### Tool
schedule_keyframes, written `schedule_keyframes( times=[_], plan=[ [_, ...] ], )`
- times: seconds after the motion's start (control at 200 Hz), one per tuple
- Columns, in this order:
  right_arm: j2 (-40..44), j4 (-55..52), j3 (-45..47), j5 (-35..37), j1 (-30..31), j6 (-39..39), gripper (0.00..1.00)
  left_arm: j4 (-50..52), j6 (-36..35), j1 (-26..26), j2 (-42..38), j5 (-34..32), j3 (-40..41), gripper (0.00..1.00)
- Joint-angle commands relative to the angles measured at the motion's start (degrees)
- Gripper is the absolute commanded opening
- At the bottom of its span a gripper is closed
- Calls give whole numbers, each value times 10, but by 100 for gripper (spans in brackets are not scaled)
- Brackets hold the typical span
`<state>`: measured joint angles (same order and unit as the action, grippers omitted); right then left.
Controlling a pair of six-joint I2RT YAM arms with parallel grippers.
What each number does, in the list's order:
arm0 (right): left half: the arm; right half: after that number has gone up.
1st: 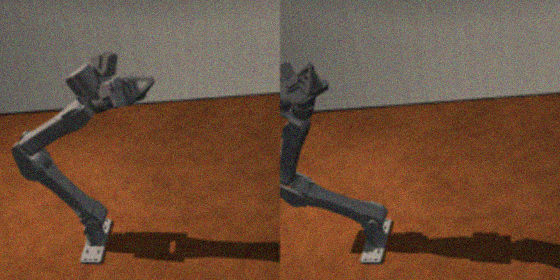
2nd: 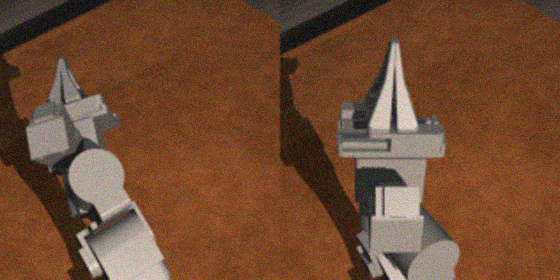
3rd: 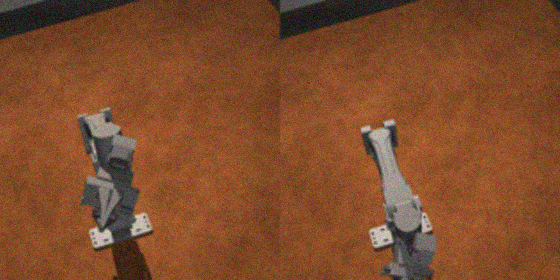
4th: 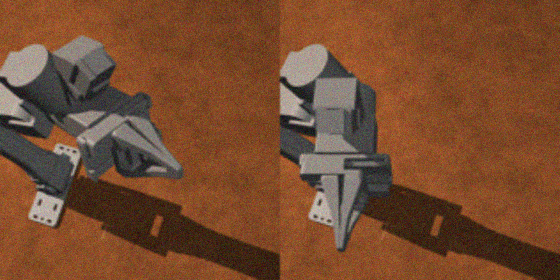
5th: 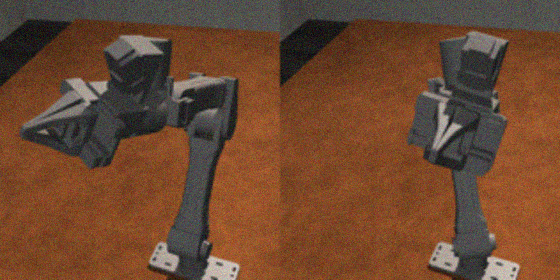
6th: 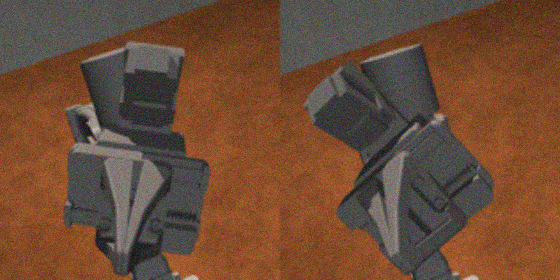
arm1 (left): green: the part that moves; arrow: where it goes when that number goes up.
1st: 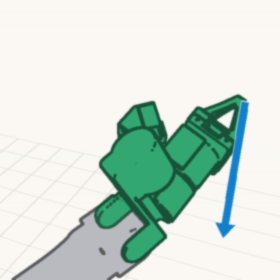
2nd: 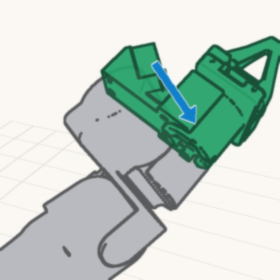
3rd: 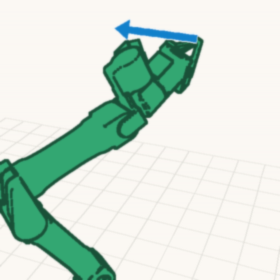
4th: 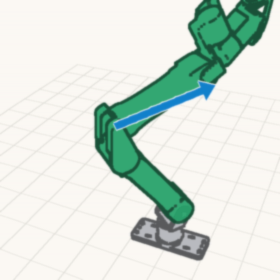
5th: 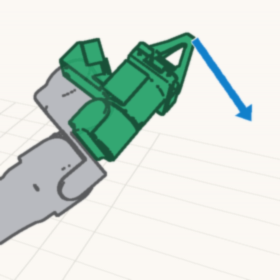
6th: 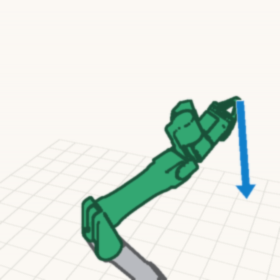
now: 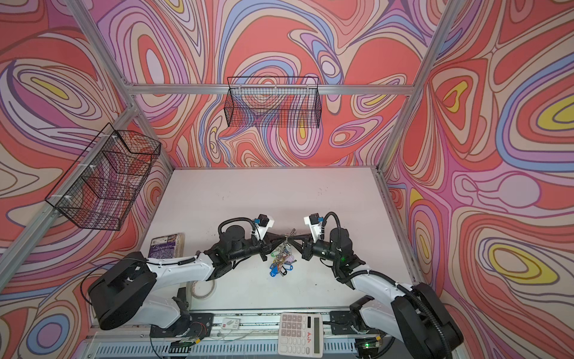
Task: Attach keys to a key ring
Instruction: Insert the key into the keyring.
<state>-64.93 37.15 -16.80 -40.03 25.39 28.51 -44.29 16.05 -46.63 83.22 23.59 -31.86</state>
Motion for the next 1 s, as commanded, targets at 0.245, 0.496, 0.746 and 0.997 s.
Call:
schedule_keyframes(
  times=[0.245, 0.496, 0.746, 0.997],
  plan=[
    [33, 29, -17, -12, 9, 14, 22, -131, 46, -3, 2, -27, 51, 0],
    [62, -1, -33, -7, -12, 36, 39, -296, 100, -3, 54, -41, 75, 0],
    [63, 13, -32, -28, -39, 64, 43, -307, 91, -17, 47, -68, 69, 0],
    [53, 39, -40, -66, -44, 86, 43, -309, 102, -25, 15, -91, 56, 0]
  ],
)
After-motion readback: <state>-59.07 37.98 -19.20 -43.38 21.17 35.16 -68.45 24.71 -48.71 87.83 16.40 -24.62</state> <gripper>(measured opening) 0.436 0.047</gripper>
